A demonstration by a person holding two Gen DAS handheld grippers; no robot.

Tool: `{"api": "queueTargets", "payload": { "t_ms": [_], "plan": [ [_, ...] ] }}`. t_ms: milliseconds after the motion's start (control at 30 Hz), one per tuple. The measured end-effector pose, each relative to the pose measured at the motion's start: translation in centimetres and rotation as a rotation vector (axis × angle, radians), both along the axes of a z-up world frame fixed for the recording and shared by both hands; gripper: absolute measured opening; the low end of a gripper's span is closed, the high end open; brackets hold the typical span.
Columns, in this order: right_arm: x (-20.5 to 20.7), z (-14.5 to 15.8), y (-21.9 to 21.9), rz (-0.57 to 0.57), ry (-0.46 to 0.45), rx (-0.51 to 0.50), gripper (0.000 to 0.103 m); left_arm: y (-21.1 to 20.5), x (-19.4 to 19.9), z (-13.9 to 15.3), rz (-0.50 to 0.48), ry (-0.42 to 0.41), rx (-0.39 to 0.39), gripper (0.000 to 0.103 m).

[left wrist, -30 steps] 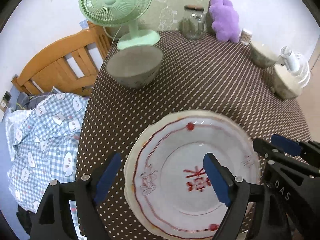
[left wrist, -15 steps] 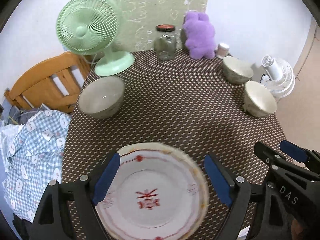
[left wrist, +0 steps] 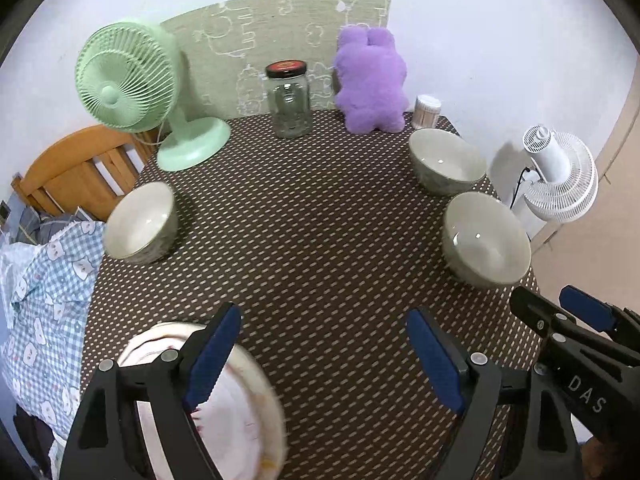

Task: Organize plates and bowls
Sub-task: 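Move both grippers toward the large grey-green bowl, then grasp the rim of the large grey-green bowl with both grippers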

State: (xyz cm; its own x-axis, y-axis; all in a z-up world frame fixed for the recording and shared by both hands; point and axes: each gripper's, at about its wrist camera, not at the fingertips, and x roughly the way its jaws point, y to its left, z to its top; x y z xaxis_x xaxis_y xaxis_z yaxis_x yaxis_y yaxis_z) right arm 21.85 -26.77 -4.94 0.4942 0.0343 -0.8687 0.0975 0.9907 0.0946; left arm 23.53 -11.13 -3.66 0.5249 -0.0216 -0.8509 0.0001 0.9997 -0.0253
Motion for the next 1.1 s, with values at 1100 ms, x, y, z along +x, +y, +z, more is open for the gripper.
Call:
{"api": "queueTargets", "payload": {
  "t_ms": [1100],
  "plan": [
    [12.6,-8.3,-11.4,0.079,0.077,0.034,0.057,-12.4,11.6,-8.0,0.011,0.099,0.029,0.051]
  ]
}}
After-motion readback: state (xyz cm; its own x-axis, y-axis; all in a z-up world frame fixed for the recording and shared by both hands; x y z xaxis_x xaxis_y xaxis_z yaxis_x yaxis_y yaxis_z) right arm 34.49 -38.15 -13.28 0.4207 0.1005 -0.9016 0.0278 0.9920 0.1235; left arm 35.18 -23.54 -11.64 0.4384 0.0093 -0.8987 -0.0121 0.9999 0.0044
